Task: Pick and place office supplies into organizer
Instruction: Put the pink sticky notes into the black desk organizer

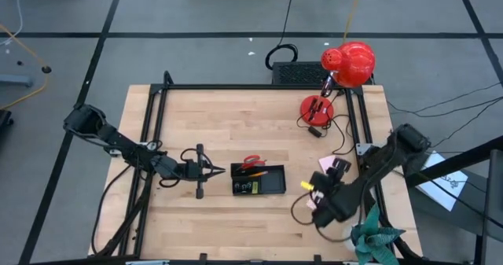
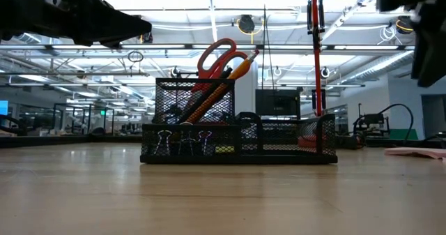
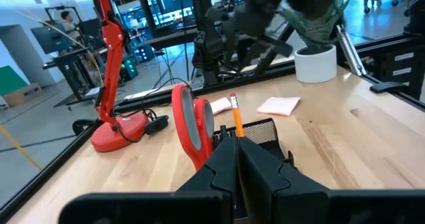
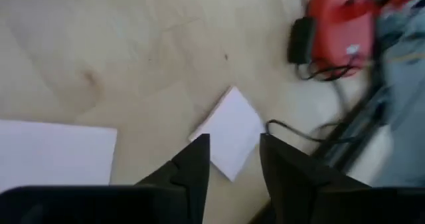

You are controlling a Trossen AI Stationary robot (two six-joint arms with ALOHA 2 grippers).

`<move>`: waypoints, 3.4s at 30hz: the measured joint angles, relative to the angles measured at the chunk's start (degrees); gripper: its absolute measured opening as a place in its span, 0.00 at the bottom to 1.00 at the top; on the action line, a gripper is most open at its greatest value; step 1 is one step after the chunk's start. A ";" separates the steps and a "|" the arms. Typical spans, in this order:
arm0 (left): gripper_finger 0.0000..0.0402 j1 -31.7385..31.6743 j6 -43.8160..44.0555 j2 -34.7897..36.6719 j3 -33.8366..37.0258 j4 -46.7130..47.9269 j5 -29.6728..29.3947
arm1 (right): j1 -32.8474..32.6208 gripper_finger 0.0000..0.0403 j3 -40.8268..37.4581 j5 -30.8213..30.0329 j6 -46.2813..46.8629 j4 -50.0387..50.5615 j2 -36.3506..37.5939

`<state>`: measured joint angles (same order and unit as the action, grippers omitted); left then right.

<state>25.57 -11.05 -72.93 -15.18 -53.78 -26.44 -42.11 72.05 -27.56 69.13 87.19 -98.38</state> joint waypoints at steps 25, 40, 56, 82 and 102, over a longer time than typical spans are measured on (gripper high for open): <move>0.06 0.00 -1.94 0.00 0.00 0.11 0.00 | 18.52 0.00 -26.62 16.04 -14.23 -30.11 6.93; 0.06 -0.01 -1.68 0.00 0.00 0.48 0.00 | 14.26 0.00 -24.18 27.11 -16.48 -44.76 7.01; 0.06 0.01 -0.83 -0.01 0.00 1.38 0.00 | 8.48 0.00 -23.39 23.01 -19.78 -61.07 6.68; 0.06 -0.01 -0.63 -0.02 0.02 3.19 0.00 | 5.96 0.77 -9.70 18.66 -47.83 -39.05 6.79; 0.06 -3.05 2.04 -0.02 0.02 7.15 0.37 | 15.90 0.84 -13.97 32.22 -70.51 -43.48 6.86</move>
<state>22.52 -9.02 -72.95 -15.16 -46.63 -26.07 -26.21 58.07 4.66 -1.38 43.71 -91.52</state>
